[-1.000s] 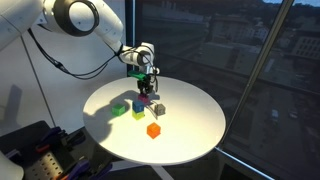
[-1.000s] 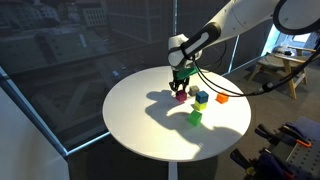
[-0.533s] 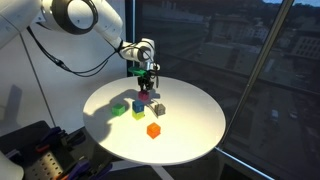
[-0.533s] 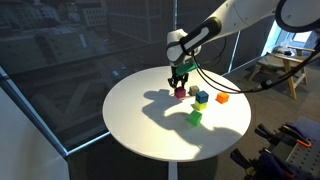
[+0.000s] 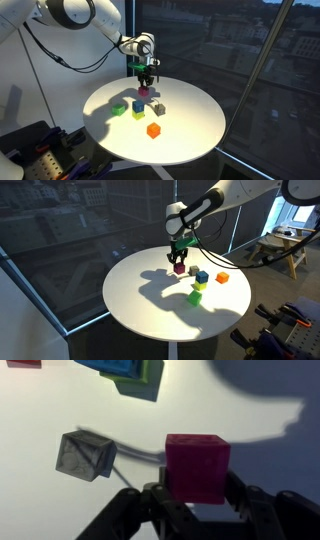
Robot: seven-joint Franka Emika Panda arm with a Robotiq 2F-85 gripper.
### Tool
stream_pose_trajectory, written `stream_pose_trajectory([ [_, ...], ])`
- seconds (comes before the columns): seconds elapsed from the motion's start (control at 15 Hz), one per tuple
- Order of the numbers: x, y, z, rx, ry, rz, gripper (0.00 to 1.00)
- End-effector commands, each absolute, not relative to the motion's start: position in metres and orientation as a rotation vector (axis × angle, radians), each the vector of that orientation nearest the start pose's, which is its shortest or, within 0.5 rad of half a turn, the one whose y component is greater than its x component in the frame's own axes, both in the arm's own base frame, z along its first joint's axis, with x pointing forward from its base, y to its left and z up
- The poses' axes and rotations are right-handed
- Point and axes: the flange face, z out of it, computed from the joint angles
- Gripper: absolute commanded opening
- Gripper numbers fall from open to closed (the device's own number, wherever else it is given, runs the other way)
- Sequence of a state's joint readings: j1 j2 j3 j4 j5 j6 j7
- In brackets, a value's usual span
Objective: Put the pink block over the green block
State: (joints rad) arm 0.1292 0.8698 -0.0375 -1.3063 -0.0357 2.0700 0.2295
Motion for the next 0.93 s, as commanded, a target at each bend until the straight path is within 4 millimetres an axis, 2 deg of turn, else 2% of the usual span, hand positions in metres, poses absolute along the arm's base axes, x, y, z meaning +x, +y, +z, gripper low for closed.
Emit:
stream_pose_trajectory([
  [0.0,0.723,0.073,0.225,-3.236,0.094,0.169,0.3],
  [0.6,0.707,0.074,0.24,-3.267,-0.198,0.174,0.3],
  [0.87,0.696,0.071,0.247,-3.27,-0.267,0.17,0.3],
])
